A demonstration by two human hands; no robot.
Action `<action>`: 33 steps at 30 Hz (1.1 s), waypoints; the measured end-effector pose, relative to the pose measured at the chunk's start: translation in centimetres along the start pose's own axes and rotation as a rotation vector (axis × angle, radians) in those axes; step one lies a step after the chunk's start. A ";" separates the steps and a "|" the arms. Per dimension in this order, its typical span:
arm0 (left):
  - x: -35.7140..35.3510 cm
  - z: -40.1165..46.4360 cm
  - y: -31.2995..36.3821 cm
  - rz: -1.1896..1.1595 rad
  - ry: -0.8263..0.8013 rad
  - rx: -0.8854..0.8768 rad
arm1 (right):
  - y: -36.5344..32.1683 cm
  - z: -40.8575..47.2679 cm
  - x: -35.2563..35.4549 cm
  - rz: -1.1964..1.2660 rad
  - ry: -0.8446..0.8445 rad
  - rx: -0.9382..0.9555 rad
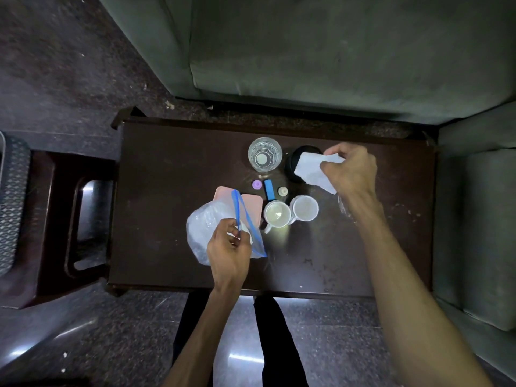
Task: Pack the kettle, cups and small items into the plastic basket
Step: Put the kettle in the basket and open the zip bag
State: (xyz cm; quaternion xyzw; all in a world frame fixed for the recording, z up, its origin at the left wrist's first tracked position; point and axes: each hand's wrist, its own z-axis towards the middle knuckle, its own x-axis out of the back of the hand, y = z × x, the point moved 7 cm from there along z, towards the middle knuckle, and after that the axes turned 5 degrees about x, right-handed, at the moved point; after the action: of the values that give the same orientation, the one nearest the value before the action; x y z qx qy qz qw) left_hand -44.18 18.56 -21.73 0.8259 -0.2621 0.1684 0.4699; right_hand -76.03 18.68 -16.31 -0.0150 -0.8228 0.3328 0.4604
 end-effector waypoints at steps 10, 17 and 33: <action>0.4 0.2 -0.4 0.005 0.008 -0.015 | -1.9 2.9 -4.5 -0.288 -0.058 0.109; 1.1 -0.3 -0.7 0.011 -0.007 -0.009 | -3.0 3.0 -5.4 -0.388 -0.021 0.185; 4.5 -3.1 2.2 -0.124 0.078 -0.015 | -2.4 -5.8 -1.2 0.063 0.109 0.188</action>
State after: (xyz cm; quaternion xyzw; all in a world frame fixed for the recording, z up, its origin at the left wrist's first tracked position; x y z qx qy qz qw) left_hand -41.97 19.08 -16.28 0.8298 -0.1931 0.1693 0.4954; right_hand -70.22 19.51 -13.76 -0.0156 -0.7609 0.4213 0.4932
